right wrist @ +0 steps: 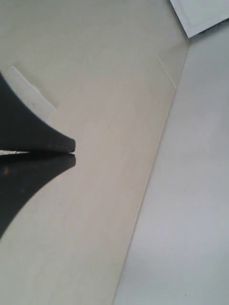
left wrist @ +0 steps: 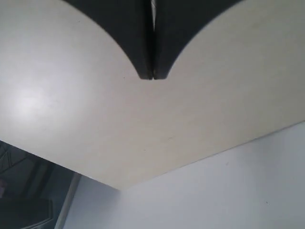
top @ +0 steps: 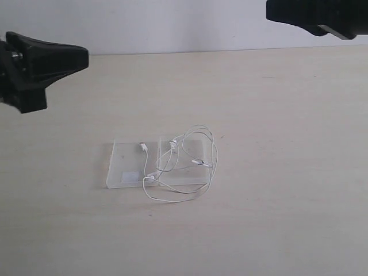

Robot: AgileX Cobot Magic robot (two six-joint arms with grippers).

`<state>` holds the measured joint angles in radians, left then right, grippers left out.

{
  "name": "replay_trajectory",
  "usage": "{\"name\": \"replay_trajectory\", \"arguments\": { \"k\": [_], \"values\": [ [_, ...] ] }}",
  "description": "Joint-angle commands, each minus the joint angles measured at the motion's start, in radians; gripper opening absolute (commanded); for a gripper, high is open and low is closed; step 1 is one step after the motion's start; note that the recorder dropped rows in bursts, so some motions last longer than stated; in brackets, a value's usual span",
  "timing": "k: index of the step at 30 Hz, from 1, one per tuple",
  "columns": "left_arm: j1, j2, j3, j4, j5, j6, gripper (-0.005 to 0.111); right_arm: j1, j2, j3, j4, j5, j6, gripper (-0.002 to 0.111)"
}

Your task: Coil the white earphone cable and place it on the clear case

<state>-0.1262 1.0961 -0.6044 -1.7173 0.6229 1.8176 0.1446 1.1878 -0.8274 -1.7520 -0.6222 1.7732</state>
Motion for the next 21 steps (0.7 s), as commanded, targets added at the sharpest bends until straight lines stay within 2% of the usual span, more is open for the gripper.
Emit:
{"name": "replay_trajectory", "arguments": {
  "k": [1, 12, 21],
  "values": [
    [0.001, -0.149, 0.064, -0.027, -0.029, 0.002, 0.000, 0.000, -0.133, 0.078, 0.008, 0.089, 0.010, 0.000],
    [0.001, -0.524, 0.229, -0.027, -0.152, -0.105, 0.000, 0.000, -0.454, 0.235, 0.008, 0.110, 0.036, 0.000],
    [0.001, -0.742, 0.350, -0.027, -0.159, -0.166, 0.000, 0.000, -0.567, 0.335, 0.008, -0.004, 0.048, 0.000]
  ]
}}
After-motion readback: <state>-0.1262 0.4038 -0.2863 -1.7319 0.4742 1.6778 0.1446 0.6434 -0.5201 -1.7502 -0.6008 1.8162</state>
